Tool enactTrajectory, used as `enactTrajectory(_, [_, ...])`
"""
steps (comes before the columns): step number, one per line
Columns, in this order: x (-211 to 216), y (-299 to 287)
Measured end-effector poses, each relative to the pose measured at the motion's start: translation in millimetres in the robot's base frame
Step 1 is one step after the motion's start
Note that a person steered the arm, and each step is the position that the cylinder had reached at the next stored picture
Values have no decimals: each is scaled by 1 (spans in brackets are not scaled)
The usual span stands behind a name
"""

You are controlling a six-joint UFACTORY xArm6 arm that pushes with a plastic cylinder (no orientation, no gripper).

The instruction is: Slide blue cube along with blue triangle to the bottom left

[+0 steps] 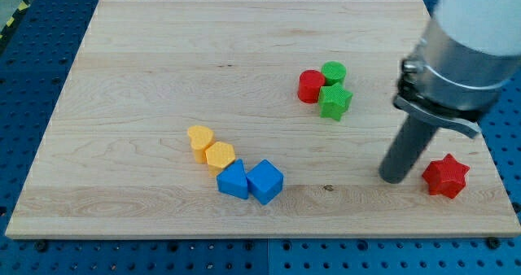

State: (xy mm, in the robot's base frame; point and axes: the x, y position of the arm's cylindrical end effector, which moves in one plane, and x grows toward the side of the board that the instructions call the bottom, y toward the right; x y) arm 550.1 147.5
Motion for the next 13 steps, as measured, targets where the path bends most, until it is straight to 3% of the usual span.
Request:
enactTrajectory(2, [-5, -57])
enactTrajectory(5, [19, -88])
enactTrajectory(12, [19, -271])
enactTrajectory(13, [30, -234])
